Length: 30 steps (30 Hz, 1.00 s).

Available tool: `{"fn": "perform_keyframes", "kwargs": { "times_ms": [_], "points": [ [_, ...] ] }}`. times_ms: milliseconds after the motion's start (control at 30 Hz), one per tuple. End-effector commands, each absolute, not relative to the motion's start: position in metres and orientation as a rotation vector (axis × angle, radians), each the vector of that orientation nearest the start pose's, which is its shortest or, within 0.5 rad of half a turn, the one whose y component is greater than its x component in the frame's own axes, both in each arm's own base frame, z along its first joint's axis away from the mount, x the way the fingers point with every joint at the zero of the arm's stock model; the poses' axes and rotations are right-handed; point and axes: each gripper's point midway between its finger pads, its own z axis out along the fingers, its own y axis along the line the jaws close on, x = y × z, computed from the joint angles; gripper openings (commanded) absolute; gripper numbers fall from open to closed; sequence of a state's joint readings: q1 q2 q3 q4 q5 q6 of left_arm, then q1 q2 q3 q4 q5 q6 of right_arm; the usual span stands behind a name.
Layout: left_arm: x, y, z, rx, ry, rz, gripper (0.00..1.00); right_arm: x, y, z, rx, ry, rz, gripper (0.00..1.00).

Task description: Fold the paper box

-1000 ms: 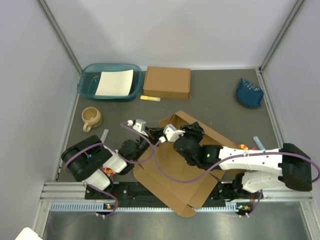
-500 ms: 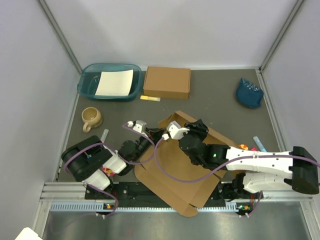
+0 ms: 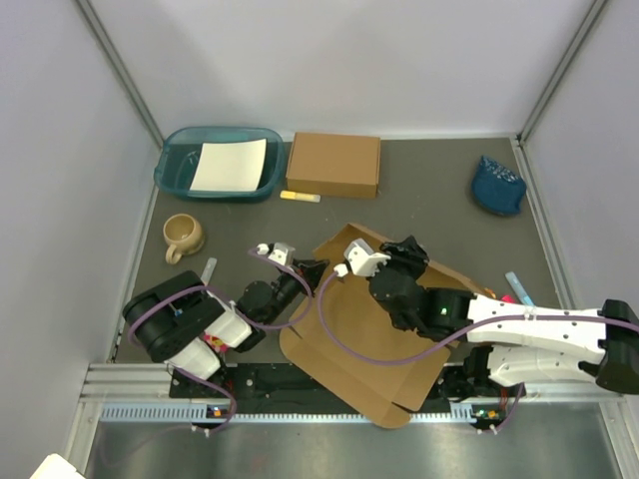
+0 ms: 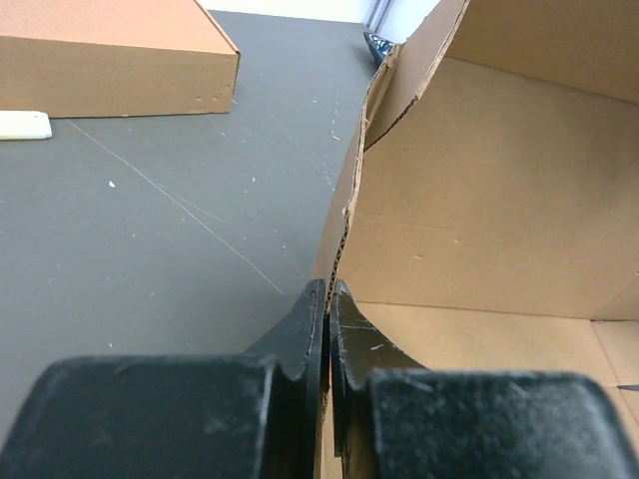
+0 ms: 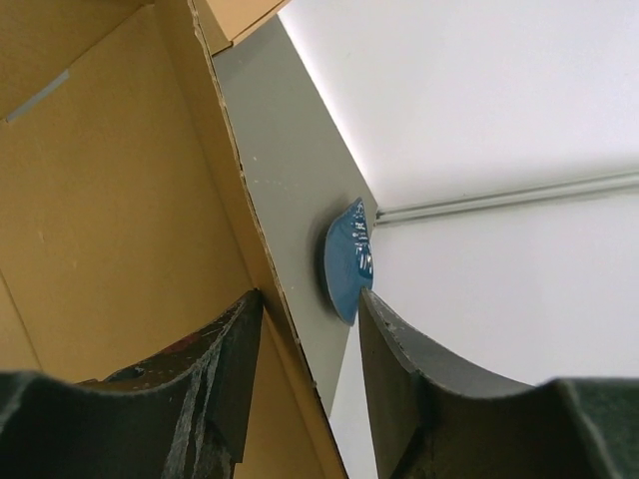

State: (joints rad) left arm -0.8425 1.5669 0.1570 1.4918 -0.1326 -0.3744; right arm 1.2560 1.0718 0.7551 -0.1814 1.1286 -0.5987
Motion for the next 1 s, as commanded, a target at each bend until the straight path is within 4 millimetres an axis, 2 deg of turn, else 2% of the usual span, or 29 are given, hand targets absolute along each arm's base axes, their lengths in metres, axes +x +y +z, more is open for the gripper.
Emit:
{"fn": "perform_keyframes", "kwargs": {
  "times_ms": [0, 200, 267, 400, 433, 500, 667, 833, 967],
  "points": [
    [0.247, -0.269, 0.153, 0.239, 1.410, -0.919, 0.00, 0.230, 0.171, 0.245, -0.940, 1.550, -0.678, 0.43],
    [0.248, -0.269, 0.155, 0.240, 1.401, -0.910, 0.00, 0.229, 0.167, 0.238, -0.970, 1.559, -0.700, 0.41],
    [0.250, -0.267, 0.157, 0.236, 1.395, -0.897, 0.00, 0.228, 0.166, 0.238, -0.978, 1.558, -0.695, 0.38],
    [0.252, -0.266, 0.156, 0.243, 1.404, -0.870, 0.00, 0.227, 0.165, 0.235, -0.990, 1.562, -0.681, 0.20],
    [0.252, -0.265, 0.159, 0.242, 1.395, -0.866, 0.00, 0.227, 0.166, 0.233, -0.997, 1.563, -0.677, 0.09],
    [0.255, -0.264, 0.162, 0.237, 1.388, -0.853, 0.00, 0.226, 0.168, 0.230, -1.001, 1.567, -0.667, 0.01],
    [0.264, -0.265, 0.176, 0.244, 1.353, -0.803, 0.00, 0.229, 0.177, 0.220, -1.013, 1.567, -0.665, 0.00],
    [0.285, -0.269, 0.203, 0.237, 1.294, -0.752, 0.00, 0.237, 0.190, 0.217, -1.001, 1.523, -0.676, 0.00],
    [0.305, -0.260, 0.210, 0.209, 1.291, -0.716, 0.00, 0.250, 0.198, 0.211, -0.989, 1.541, -0.671, 0.00]
  ]
}}
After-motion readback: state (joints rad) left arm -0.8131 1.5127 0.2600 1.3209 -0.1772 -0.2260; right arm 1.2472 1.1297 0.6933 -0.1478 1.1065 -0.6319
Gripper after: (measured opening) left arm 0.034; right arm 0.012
